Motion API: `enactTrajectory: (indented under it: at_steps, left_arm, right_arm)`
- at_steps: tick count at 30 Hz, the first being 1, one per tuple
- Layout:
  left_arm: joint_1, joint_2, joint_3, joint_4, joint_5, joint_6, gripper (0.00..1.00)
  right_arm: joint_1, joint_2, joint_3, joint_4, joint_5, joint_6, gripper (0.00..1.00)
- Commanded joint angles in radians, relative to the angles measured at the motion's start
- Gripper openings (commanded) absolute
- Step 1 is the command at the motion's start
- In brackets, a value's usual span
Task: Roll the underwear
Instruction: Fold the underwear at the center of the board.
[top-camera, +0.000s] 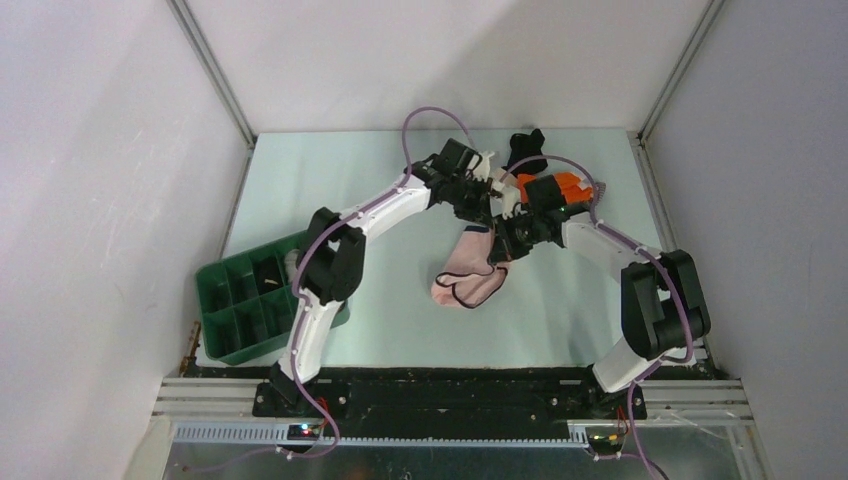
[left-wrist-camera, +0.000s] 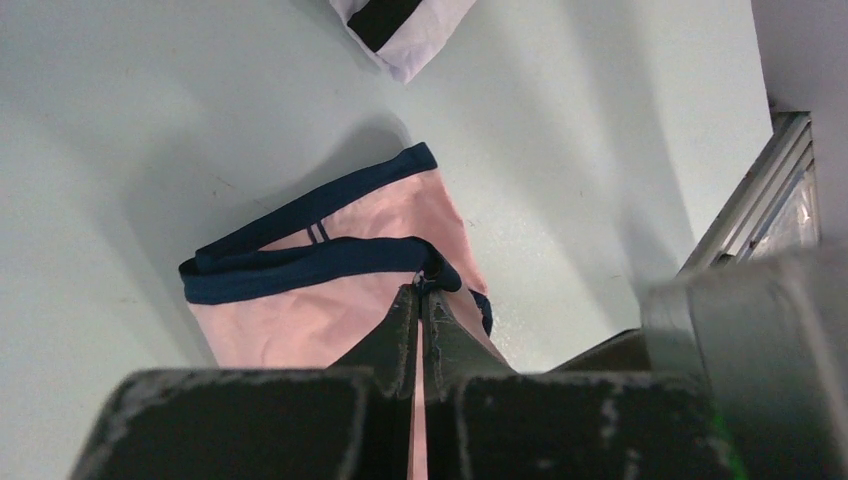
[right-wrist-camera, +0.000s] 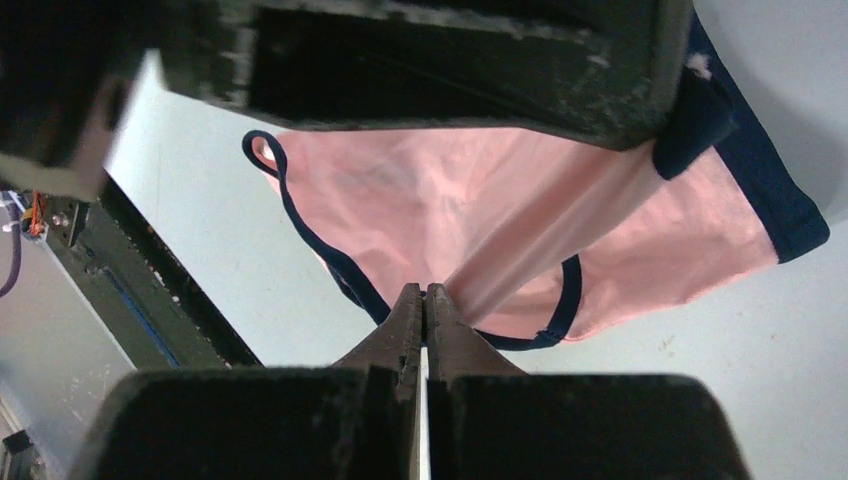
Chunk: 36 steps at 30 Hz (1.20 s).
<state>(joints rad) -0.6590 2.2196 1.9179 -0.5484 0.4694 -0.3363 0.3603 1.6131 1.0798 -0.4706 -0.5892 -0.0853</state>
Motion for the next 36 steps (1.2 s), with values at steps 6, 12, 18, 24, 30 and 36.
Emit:
enactTrajectory:
  at_steps: [6, 12, 18, 24, 30, 36]
  left_arm:
    - [-0.023, 0.048, 0.073, 0.026, -0.078, 0.074, 0.0]
    - [-0.047, 0.071, 0.107, 0.033, -0.096, 0.095, 0.0]
    - [-0.062, 0.09, 0.121, 0.037, -0.107, 0.104, 0.0]
    - [-0.068, 0.1, 0.147, 0.029, -0.123, 0.117, 0.0]
    - [-0.071, 0.1, 0.151, 0.029, -0.13, 0.129, 0.0]
    - [-0.086, 0.116, 0.15, 0.034, -0.127, 0.129, 0.0]
  right_arm:
    - [-0.044, -0.037, -0.077, -0.016, 0.026, 0.009, 0.0]
    - [-0.063, -0.041, -0.105, -0.009, 0.047, 0.03, 0.0]
    - [-0.068, -0.049, -0.135, 0.013, 0.069, 0.049, 0.0]
    - [-0.076, -0.041, -0.152, 0.066, 0.056, 0.079, 0.0]
    - [-0.076, -0.027, -0.155, 0.102, 0.018, 0.129, 0.0]
    - [-0.077, -0.011, -0.165, 0.117, 0.027, 0.152, 0.0]
